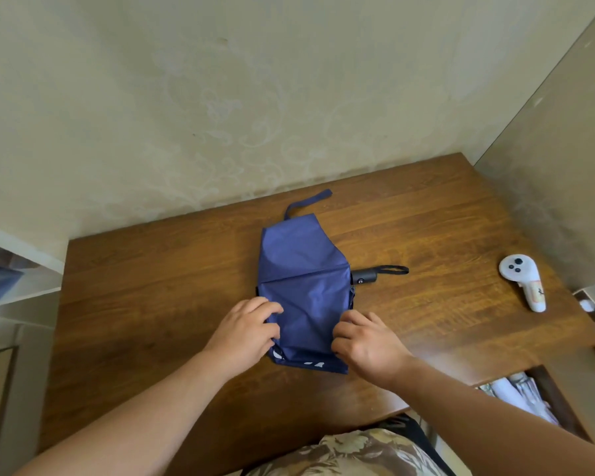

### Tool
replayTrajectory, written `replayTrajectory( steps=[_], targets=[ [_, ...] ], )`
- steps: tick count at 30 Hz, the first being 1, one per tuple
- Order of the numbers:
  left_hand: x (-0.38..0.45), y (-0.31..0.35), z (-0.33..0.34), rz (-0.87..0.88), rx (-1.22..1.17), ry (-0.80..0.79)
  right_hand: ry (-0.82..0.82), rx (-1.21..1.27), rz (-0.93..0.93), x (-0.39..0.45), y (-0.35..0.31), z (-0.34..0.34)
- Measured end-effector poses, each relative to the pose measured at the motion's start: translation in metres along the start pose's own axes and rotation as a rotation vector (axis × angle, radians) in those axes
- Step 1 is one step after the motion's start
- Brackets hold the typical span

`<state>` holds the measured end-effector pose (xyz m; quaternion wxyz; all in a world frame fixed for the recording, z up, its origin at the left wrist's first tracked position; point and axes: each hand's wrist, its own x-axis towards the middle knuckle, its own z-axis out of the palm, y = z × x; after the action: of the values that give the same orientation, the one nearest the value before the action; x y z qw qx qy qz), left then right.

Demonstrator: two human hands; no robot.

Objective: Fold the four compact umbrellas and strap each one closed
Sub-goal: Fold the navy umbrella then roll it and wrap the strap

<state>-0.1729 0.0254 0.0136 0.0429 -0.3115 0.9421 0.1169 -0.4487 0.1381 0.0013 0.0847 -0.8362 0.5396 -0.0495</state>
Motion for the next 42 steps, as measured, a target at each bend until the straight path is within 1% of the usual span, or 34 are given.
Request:
replayTrajectory(
  steps=[3,7,8,11,13,15,17,18,22,23,24,27,29,31,33,36,39,42],
  targets=[
    [0.009,0.008,-0.001,0.033,0.046,-0.098,-0.046,-0.034,0.016,0.002,-0.005,0.019],
    [0.04,0.029,0.002,-0.006,-0.017,-0.039,-0.082,-0.075,0.055,0.007,-0.009,0.033],
    [0.047,0.035,0.005,-0.004,-0.017,-0.054,-0.095,-0.078,0.06,0.007,-0.009,0.036],
    [0.054,0.045,0.017,-0.017,0.043,-0.211,-0.159,-0.103,0.054,0.004,-0.006,0.042],
    [0.049,0.044,0.027,0.002,0.128,-0.319,-0.211,-0.096,0.058,0.001,-0.004,0.043],
    [0.041,0.042,0.038,0.012,0.164,-0.418,-0.273,-0.074,0.049,0.0,-0.002,0.043],
    [0.033,0.041,0.047,0.018,0.178,-0.474,-0.325,-0.031,0.048,0.001,-0.002,0.042],
    [0.031,0.041,0.051,0.022,0.189,-0.481,-0.307,0.002,0.067,0.003,-0.002,0.041],
    [0.028,0.04,0.063,0.029,0.23,-0.471,-0.098,0.157,0.266,0.022,-0.004,0.035],
    [0.028,0.04,0.066,0.038,0.242,-0.467,-0.09,0.186,0.313,0.029,-0.005,0.033],
    [0.028,0.039,0.067,0.052,0.252,-0.461,-0.133,0.195,0.358,0.036,-0.005,0.031],
    [0.016,0.032,0.07,0.112,0.263,-0.441,-0.407,0.112,0.475,0.038,0.001,0.031],
    [-0.002,0.025,0.074,0.145,0.234,-0.445,-0.499,0.079,0.543,0.03,0.008,0.032],
    [-0.028,0.016,0.078,0.138,0.175,-0.439,-0.513,0.07,0.556,0.025,0.014,0.035],
    [-0.052,0.005,0.082,0.118,0.121,-0.397,-0.519,0.051,0.538,0.025,0.015,0.038],
    [-0.064,0.002,0.08,0.084,0.113,-0.356,-0.539,0.03,0.525,0.029,0.016,0.038],
    [-0.037,0.013,0.063,0.021,0.082,-0.197,-0.549,0.011,0.517,0.031,0.012,0.036],
    [0.013,0.028,0.05,-0.002,0.071,-0.102,-0.538,0.006,0.529,0.028,0.008,0.036]
  ],
)
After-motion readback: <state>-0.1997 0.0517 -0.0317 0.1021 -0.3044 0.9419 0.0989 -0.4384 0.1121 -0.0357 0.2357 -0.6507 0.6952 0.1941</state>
